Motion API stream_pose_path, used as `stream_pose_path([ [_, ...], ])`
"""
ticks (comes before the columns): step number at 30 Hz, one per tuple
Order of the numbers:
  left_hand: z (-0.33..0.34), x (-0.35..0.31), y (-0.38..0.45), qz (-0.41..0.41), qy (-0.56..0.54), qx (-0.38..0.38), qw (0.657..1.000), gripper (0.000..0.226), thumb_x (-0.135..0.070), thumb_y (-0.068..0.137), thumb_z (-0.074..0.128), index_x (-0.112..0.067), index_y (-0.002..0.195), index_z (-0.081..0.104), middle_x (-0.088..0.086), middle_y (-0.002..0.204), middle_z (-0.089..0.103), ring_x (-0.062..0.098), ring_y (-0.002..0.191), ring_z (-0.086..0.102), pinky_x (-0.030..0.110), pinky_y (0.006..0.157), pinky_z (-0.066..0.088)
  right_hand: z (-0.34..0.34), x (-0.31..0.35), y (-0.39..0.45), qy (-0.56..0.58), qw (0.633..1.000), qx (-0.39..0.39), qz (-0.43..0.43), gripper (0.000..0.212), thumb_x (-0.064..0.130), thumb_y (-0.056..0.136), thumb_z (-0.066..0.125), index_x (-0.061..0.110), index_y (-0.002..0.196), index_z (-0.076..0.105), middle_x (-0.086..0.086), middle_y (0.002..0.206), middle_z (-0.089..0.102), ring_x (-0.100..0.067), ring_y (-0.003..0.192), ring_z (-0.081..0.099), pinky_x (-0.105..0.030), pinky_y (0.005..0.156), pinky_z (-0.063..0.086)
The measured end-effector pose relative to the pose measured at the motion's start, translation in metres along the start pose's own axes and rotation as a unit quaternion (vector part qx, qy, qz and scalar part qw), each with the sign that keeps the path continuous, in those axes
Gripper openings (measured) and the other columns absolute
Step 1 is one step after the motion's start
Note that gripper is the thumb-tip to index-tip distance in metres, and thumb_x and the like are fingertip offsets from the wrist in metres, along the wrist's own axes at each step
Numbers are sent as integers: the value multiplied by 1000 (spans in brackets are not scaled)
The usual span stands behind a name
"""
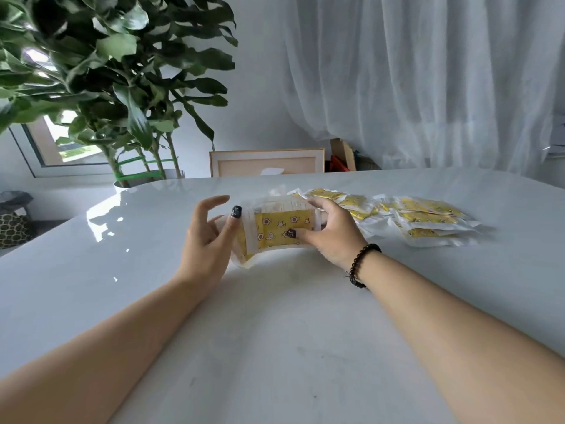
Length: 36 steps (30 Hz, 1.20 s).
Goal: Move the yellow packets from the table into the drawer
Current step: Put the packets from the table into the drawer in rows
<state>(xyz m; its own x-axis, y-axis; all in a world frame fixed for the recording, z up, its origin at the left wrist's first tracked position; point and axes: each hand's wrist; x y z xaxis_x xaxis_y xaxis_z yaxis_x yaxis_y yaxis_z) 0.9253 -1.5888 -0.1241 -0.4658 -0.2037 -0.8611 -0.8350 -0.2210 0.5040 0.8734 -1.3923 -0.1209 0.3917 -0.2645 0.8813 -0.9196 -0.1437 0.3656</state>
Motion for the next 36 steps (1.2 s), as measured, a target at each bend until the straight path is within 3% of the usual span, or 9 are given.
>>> stream_pose_path([
  [5, 0, 0, -3, -17, 23, 82, 996, 64, -22, 70, 84, -25, 123, 48, 6, 85, 67, 10, 71, 67, 24, 61, 55, 3, -2, -1, -78, 997, 16, -19, 43, 25, 65, 86, 14, 101, 65, 0, 97, 71, -19, 92, 66, -35, 82, 55],
  [8, 2, 4, -1, 29, 154, 82, 984, 52, -4, 75, 76, -29, 113, 51, -5, 83, 63, 3, 62, 60, 18, 55, 50, 6, 0, -2, -115, 992, 22, -44, 46, 26, 69, 84, 20, 110, 64, 4, 113, 54, -11, 99, 54, -22, 86, 47],
  [11, 3, 8, 2, 7, 153, 81, 985, 51, -7, 77, 74, -39, 107, 50, 1, 89, 63, 24, 75, 63, 34, 62, 56, 7, 4, -3, -134, 988, 53, -50, 40, 25, 76, 77, 18, 113, 62, 3, 114, 54, -14, 103, 55, -26, 90, 47],
  [16, 5, 4, 1, -18, 153, 80, 985, 49, -29, 60, 78, -32, 102, 53, -9, 97, 68, 17, 91, 66, 48, 84, 54, 10, 5, -8, -158, 981, 82, -75, 15, 19, 84, 69, 22, 92, 56, 16, 76, 57, -3, 70, 54, -4, 57, 39],
  [21, 2, 1, 1, 28, 155, -13, 987, 39, -5, 77, 74, -36, 90, 53, -14, 87, 63, 13, 83, 62, 33, 77, 52, 13, 7, -2, -117, 989, -4, -93, 27, 29, 81, 74, 13, 101, 65, 2, 93, 69, -13, 85, 61, -23, 76, 50],
  [27, 3, 7, 5, 10, 206, 71, 976, 42, -6, 73, 75, -22, 106, 55, -5, 91, 64, 23, 90, 64, 41, 79, 54, 13, -6, 1, -211, 971, 93, -66, 32, 32, 92, 59, 0, 95, 61, -16, 95, 66, -32, 89, 60, -40, 76, 48],
  [31, 2, 1, 4, 16, 177, -19, 984, 38, -3, 78, 71, -26, 104, 55, -13, 89, 62, 16, 88, 62, 28, 78, 49, -4, -3, 9, -175, 982, -10, -70, 33, 24, 89, 62, 16, 121, 60, 3, 115, 60, -12, 111, 52, -18, 88, 36],
  [33, 1, 2, 5, -1, 137, -49, 989, 40, -2, 79, 70, -26, 107, 53, -14, 92, 61, 14, 91, 61, 26, 80, 48, -15, -11, 15, -200, 977, -44, -56, 45, 29, 89, 61, 20, 132, 53, -1, 129, 54, -18, 126, 44, -26, 101, 35],
  [36, -2, 10, 8, -56, 50, -77, 994, 50, 0, 80, 67, -24, 120, 48, -2, 104, 63, 23, 103, 62, 37, 89, 51, -21, -18, 15, -349, 931, 104, -4, 61, 55, 92, 44, 40, 147, 23, 6, 158, 17, -22, 146, 10, -46, 117, 15],
])
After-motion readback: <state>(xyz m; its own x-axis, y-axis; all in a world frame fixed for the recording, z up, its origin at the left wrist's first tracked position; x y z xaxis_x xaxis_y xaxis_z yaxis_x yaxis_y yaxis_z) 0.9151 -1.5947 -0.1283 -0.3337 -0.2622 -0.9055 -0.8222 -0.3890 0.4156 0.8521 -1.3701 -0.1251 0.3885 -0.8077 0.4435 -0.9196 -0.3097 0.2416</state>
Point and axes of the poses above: each hand's wrist, its own y-axis towards the middle knuckle, its own z-axis out of the palm, x = y × z
